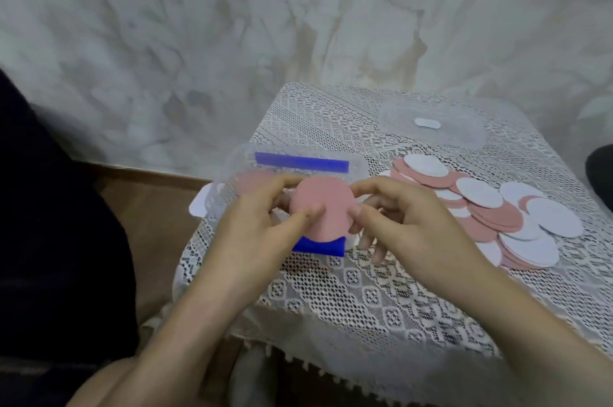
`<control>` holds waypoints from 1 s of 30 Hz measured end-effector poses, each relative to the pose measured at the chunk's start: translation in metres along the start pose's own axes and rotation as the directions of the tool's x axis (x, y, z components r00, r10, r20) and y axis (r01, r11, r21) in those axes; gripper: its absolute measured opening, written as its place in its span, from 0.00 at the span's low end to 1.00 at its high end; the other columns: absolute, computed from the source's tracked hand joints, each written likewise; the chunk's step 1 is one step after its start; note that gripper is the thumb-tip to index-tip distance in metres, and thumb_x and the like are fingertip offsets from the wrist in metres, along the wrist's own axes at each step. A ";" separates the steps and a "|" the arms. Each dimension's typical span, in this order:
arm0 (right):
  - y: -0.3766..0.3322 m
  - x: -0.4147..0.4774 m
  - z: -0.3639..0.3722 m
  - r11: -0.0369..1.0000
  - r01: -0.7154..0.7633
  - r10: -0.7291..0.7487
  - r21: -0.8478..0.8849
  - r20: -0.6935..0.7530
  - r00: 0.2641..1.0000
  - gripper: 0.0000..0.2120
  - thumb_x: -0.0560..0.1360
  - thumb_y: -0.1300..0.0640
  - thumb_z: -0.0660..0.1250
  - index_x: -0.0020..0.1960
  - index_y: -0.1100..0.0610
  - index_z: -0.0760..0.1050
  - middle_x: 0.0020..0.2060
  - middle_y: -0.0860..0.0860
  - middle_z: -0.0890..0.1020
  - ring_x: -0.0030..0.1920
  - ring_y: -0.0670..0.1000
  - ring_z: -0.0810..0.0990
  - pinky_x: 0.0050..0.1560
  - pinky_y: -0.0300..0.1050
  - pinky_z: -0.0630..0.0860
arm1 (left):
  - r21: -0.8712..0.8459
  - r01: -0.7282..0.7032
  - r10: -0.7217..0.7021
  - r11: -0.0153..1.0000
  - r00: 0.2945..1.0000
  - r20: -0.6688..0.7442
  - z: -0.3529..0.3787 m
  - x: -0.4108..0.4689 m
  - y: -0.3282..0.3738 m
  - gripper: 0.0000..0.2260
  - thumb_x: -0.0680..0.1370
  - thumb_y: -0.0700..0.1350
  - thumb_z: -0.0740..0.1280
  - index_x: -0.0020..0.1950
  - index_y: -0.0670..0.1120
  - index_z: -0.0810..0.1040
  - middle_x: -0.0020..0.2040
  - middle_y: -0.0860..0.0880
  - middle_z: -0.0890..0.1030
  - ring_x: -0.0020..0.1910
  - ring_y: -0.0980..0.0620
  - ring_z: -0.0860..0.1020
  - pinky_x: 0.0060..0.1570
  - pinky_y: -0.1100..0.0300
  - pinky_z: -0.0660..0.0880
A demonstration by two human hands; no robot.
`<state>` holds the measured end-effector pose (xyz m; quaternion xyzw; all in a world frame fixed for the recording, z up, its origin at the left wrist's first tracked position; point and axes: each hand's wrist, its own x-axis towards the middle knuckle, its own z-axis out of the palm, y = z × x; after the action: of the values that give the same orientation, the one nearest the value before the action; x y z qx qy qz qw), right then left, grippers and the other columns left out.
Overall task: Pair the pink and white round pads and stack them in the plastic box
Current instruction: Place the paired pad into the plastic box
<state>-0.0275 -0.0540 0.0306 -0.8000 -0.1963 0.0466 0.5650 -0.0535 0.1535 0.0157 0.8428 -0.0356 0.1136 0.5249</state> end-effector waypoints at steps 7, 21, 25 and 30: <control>-0.017 0.036 0.026 0.999 -0.033 0.033 -0.007 0.039 0.999 0.06 0.80 0.60 0.67 0.53 0.51 0.80 0.37 0.53 0.84 0.34 0.55 0.83 0.28 0.47 0.80 | 0.149 0.025 0.000 0.989 0.987 -0.161 -0.039 0.005 -0.015 0.08 0.75 0.55 0.72 0.53 0.64 0.81 0.40 0.58 0.81 0.31 0.62 0.73 0.32 0.65 0.67; -0.012 0.100 0.054 0.981 -0.134 0.154 -0.140 0.143 0.978 0.03 0.81 0.61 0.66 0.52 0.55 0.79 0.34 0.51 0.83 0.31 0.45 0.80 0.25 0.41 0.74 | 0.309 0.209 -0.161 0.928 0.972 -0.172 -0.063 0.021 -0.043 0.24 0.80 0.60 0.62 0.76 0.61 0.66 0.75 0.62 0.67 0.72 0.59 0.66 0.63 0.58 0.67; -0.003 0.120 0.061 0.939 -0.155 0.209 -0.307 0.150 0.966 0.02 0.81 0.59 0.67 0.51 0.54 0.79 0.34 0.51 0.85 0.33 0.48 0.82 0.29 0.44 0.74 | 0.308 0.187 -0.142 0.933 0.977 -0.161 -0.063 0.018 -0.043 0.24 0.80 0.59 0.63 0.76 0.63 0.66 0.73 0.65 0.68 0.70 0.60 0.69 0.66 0.53 0.71; 0.008 0.127 0.067 0.844 -0.103 0.219 -0.527 0.163 0.962 0.05 0.82 0.54 0.65 0.57 0.51 0.76 0.39 0.48 0.86 0.40 0.49 0.84 0.40 0.46 0.77 | 0.291 0.179 -0.136 0.940 0.977 -0.163 -0.063 0.015 -0.045 0.24 0.79 0.59 0.63 0.76 0.63 0.67 0.72 0.66 0.69 0.68 0.61 0.70 0.67 0.52 0.72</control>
<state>0.0711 0.0498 0.0175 -0.9252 -0.1938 0.1271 0.3006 -0.0401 0.2309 0.0065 0.9034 0.0871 0.1344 0.3978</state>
